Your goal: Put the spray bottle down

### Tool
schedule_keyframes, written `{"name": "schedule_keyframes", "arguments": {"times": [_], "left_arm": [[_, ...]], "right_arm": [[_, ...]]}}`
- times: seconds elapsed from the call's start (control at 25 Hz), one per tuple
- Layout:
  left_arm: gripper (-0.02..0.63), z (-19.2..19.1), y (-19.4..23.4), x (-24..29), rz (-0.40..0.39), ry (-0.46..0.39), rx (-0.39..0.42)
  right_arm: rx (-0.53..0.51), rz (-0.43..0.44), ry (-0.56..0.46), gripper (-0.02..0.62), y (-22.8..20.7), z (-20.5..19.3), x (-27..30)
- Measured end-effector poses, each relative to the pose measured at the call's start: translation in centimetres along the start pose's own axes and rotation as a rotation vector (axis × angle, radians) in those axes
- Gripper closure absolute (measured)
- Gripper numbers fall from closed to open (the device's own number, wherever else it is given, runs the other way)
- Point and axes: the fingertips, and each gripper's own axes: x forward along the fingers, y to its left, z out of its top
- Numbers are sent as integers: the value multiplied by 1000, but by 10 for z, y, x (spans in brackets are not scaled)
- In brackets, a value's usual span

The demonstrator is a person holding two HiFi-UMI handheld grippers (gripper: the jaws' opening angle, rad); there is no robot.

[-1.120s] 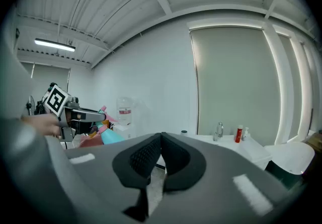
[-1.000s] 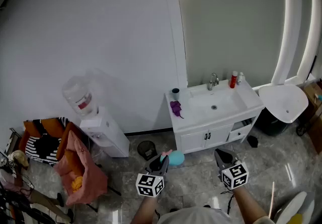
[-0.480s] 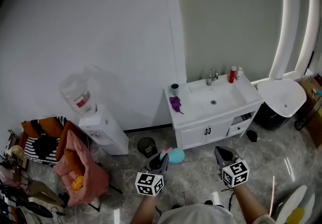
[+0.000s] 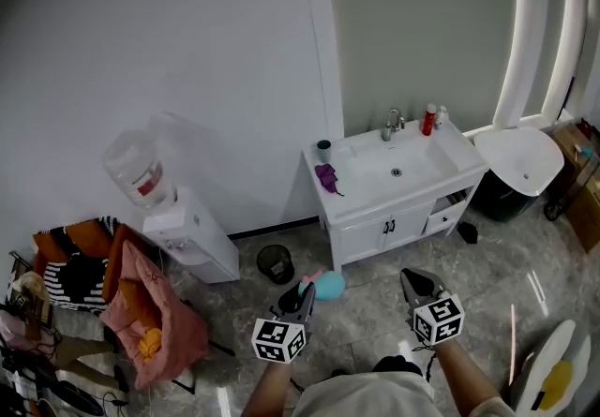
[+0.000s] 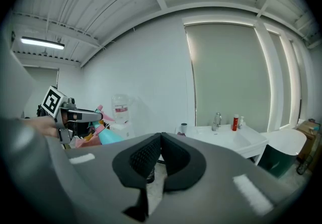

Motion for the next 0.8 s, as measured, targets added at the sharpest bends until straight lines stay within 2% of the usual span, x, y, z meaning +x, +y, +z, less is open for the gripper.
{"name": "schedule_keyframes", "arguments": {"times": [0.36,0.8], "left_arm": [[538,-11,22,-9,-20,10,-9],[538,2,44,54,15,20,-6]], "right_arm": [[-1,-17,17,584,22,-10,10],[3,38,26,584,-23,0,76]]}}
